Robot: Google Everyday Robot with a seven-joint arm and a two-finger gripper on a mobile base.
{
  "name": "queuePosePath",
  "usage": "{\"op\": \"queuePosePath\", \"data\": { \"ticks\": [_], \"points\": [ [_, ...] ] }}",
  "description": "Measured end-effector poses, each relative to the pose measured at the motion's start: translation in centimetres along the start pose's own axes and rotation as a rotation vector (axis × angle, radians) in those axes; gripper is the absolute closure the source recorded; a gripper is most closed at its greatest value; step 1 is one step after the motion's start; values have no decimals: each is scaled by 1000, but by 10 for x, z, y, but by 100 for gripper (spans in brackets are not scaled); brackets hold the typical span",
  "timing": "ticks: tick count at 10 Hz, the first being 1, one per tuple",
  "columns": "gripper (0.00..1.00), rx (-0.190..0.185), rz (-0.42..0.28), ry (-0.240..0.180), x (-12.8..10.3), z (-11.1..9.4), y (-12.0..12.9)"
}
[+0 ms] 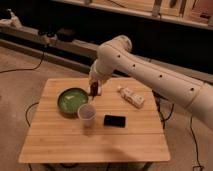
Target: Place the pepper in the ceramic cup
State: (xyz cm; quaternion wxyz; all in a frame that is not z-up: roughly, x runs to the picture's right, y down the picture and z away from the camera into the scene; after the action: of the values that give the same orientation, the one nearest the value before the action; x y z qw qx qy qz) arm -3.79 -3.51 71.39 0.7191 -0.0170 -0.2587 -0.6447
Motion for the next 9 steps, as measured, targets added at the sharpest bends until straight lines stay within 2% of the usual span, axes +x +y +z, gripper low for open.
{"op": "queuePosePath", "data": {
  "ticks": [1, 2, 3, 6, 9],
  "points": [
    [97, 0, 0, 0, 0, 0, 0],
    [100, -3, -2, 1, 0, 0, 0],
    [100, -12, -16, 1, -2, -1, -1],
    [100, -44, -122, -21, -19, 8, -34],
    [100, -95, -188, -46, -32, 24, -45]
  ]
}}
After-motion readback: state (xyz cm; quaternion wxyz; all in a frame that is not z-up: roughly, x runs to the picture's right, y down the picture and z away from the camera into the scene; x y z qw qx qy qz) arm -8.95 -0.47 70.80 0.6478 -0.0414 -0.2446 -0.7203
